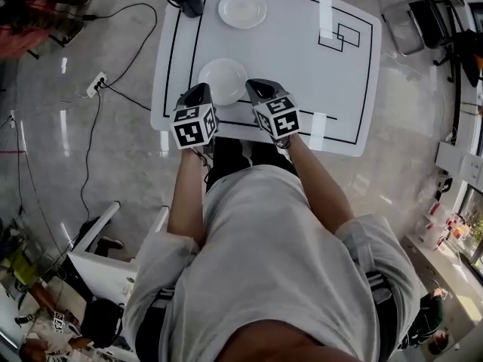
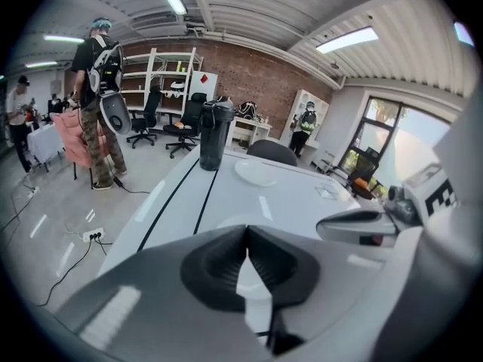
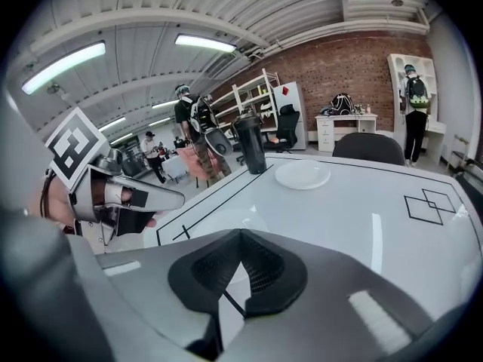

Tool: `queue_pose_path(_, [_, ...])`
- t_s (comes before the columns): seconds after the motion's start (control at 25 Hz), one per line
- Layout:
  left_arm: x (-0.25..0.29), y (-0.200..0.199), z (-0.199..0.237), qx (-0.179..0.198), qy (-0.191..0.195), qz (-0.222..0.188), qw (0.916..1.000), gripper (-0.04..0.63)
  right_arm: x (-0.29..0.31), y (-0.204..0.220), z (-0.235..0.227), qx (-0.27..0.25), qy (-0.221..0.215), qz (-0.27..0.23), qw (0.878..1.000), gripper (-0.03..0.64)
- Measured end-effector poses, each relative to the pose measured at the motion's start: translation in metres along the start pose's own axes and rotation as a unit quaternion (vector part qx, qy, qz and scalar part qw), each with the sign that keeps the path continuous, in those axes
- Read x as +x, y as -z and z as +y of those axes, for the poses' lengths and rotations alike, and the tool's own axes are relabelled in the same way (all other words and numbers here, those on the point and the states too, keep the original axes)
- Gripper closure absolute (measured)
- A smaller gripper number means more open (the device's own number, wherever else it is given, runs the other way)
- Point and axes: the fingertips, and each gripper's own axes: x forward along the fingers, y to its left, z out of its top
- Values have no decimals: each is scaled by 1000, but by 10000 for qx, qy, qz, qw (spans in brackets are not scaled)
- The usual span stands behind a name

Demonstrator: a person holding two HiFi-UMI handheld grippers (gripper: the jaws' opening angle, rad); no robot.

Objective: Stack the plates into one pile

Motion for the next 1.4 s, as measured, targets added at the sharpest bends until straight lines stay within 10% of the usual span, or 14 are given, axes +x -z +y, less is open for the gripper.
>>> queue_pose_path(0.72, [50, 5, 37, 916, 717, 1108, 9870, 592, 34, 18, -16, 853, 808, 551, 9915, 617])
queue_pose_path(1.4, [69, 38, 52, 800, 870, 1810, 9763, 477, 47, 50, -21, 1672, 1194, 963, 9739, 525])
